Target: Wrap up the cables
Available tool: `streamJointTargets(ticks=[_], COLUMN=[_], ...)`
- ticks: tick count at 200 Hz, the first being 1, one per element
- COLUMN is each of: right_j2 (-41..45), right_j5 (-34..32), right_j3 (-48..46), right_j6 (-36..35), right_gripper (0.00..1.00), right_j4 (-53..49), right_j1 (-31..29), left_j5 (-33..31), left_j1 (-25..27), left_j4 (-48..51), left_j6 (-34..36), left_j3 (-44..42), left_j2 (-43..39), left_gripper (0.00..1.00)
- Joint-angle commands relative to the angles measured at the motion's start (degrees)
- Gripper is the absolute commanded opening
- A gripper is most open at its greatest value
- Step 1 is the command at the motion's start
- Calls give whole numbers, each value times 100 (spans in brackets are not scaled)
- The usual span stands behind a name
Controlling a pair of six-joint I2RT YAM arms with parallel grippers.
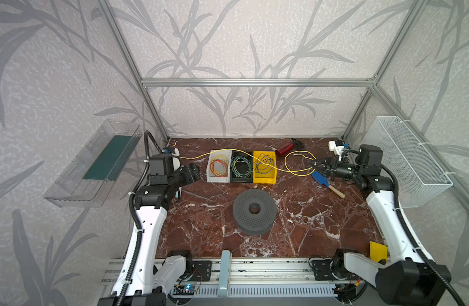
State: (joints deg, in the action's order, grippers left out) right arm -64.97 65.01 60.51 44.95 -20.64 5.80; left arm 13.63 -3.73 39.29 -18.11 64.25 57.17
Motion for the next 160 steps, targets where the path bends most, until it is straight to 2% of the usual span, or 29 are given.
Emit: streamJointTargets(ticks=[1, 31, 64, 95, 135, 160], right_j2=[142, 122, -103, -225, -17, 35], right_j5=[148, -51, -101, -44, 64, 67], right_j3=[-87, 36, 105, 353, 192, 62], right_j6=[-81, -218, -15, -404, -320, -286], right_gripper=[0, 0, 0, 0, 0, 0], right_j4=[-241, -416, -132, -705, -702, -654], right_j1=[-14, -11, -10, -166, -167, -189], left_j5=[376, 663, 1392, 385, -247, -509], left_j1=[-100, -164, -165, -262, -575, -585], left_j4=[-148, 244, 771, 1049, 1151, 1216], left_j6=[40, -90, 54, 195, 191, 243], left_j3=[290, 290, 140, 435, 826, 1020], left_j2=[-48, -195, -418, -631, -321, -235], left_gripper=[83, 83, 84, 88, 86, 85])
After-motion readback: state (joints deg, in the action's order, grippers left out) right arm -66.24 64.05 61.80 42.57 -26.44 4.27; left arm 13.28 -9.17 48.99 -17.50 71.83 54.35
